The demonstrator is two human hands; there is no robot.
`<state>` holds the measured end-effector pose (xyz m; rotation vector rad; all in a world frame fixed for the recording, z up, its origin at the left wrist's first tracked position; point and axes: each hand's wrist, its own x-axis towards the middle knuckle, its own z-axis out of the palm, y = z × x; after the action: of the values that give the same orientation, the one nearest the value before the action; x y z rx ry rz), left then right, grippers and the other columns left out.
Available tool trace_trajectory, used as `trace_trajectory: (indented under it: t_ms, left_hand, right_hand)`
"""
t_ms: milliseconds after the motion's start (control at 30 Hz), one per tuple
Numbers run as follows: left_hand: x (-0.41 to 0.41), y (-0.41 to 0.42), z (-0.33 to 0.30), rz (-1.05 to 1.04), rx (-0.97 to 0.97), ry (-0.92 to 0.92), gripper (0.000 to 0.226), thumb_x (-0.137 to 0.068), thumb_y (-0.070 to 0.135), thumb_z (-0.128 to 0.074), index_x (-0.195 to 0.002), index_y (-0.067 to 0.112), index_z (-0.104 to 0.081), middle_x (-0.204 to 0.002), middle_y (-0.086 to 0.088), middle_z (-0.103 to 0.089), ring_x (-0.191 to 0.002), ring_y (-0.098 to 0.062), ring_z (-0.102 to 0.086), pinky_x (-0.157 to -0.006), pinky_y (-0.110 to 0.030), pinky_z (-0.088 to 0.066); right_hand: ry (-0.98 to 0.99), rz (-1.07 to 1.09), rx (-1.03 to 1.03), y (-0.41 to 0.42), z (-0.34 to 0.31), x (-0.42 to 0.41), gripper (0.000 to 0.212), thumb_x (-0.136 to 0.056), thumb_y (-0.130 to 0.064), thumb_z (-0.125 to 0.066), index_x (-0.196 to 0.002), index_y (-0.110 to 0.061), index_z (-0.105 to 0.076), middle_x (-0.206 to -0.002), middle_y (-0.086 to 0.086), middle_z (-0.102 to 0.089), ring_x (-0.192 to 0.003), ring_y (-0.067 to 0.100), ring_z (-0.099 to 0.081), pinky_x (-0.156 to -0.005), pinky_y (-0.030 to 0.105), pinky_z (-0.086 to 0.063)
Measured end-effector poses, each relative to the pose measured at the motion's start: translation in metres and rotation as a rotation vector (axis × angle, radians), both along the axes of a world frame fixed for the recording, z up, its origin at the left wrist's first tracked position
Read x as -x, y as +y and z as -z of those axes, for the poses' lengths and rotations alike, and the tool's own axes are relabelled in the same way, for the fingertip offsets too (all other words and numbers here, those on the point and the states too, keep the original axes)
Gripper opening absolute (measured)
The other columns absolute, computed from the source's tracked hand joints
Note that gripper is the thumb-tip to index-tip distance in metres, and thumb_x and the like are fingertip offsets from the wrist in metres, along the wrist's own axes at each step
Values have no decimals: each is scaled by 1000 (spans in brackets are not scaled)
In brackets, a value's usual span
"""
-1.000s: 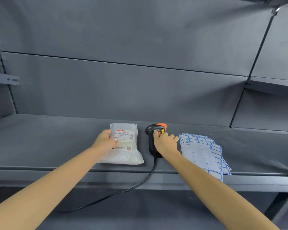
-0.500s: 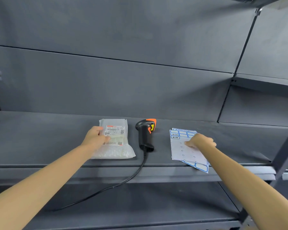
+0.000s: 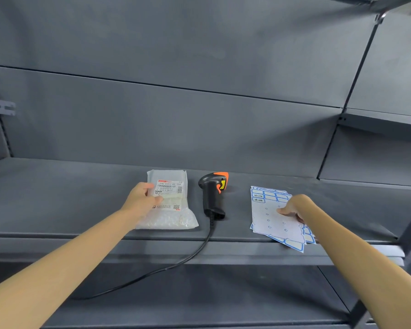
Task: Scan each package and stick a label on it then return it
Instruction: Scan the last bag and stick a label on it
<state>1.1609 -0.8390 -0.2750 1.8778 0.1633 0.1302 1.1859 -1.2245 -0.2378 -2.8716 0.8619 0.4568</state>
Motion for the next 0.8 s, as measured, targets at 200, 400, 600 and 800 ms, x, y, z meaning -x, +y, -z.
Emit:
trace_trajectory:
  t_ms: [200, 400, 600, 800]
  left_hand:
    - [0, 0, 0, 1, 6, -11, 54, -89, 4, -63, -139, 11, -42, -142, -6, -46, -124, -24, -48, -99, -35, -43]
    - [5, -2, 0, -5, 37, -19, 54, -89, 1, -63, -138, 8, -41, -143, -7, -44, -123, -23, -48, -102, -37, -42]
    - [12, -4, -3, -26, 137, -19, 53, -83, -4, -68, -131, 5, -48, -136, -8, -50, -108, -20, -55, -87, -30, -45]
    - [18, -6, -9, -76, 218, -38, 51, -82, 7, -74, -126, 7, -50, -130, -5, -54, -107, -19, -54, -87, -31, -43]
  right_hand:
    - [-101, 42, -105, -6, -11, 6, 50, -97, -49, -46, -83, -2, -53, -27, 1, -47, -57, 17, -46, -75, 24, -38]
    - [-554, 169, -648, -6, -16, 2, 43, -78, -2, -76, -112, 11, -56, -108, 23, -62, -100, 35, -62, -94, 46, -49]
    - [-851, -42, -903, 43, -54, 12, 26, -81, 6, -67, -107, 6, -65, -104, 25, -68, -71, 28, -63, -68, 39, -56]
    - [-885, -329, -1152, 103, -84, 34, 16, -83, -2, -70, -97, -6, -67, -94, 14, -72, -75, 28, -69, -72, 42, -60]
